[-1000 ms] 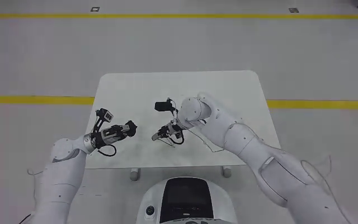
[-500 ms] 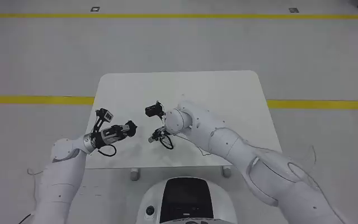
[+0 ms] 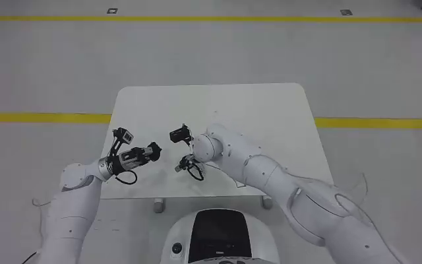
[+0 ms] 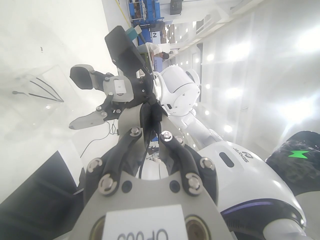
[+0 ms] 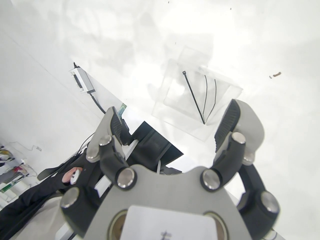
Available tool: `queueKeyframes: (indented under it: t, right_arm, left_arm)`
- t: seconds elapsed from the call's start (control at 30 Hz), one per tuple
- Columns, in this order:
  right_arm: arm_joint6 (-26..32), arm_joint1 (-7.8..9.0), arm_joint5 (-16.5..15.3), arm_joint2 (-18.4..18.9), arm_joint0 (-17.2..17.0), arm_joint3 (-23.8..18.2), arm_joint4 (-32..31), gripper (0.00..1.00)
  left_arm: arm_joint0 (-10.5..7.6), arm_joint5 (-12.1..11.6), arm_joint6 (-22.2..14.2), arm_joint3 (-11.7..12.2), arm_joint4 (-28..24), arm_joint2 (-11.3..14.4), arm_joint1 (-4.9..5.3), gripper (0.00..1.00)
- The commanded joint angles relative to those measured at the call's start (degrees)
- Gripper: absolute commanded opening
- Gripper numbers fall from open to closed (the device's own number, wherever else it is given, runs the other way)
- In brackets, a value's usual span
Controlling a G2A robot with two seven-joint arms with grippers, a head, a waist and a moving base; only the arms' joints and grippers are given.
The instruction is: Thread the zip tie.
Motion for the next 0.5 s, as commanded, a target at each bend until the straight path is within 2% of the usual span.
queueKeyframes:
  t: [0.0,0.03,0.1,0.47]
  right_arm:
    - [-0.04,-0.27,0.21,-0.04,-0.10,0.31,-0.49,0.39]
    - [-0.21,-0.39,-0.11,0.08,-0.18,0.53,-0.42,0.31]
    - [-0.46,-0.66,-0.61,0.25,-0.27,1.47,-0.56,0.00]
    - [-0.38,-2.19,-1.92,0.55,-0.54,5.17,-1.85,0.00]
  left_arm:
    - [0.00,0.00,0.00,0.00,0.00,0.00,0.00,0.00]
    - [0.00,0.00,0.00,0.00,0.00,0.00,0.00,0.00]
    - [0.00,0.00,0.00,0.00,0.00,0.00,0.00,0.00]
    - [0.00,0.00,0.00,0.00,0.00,0.00,0.00,0.00]
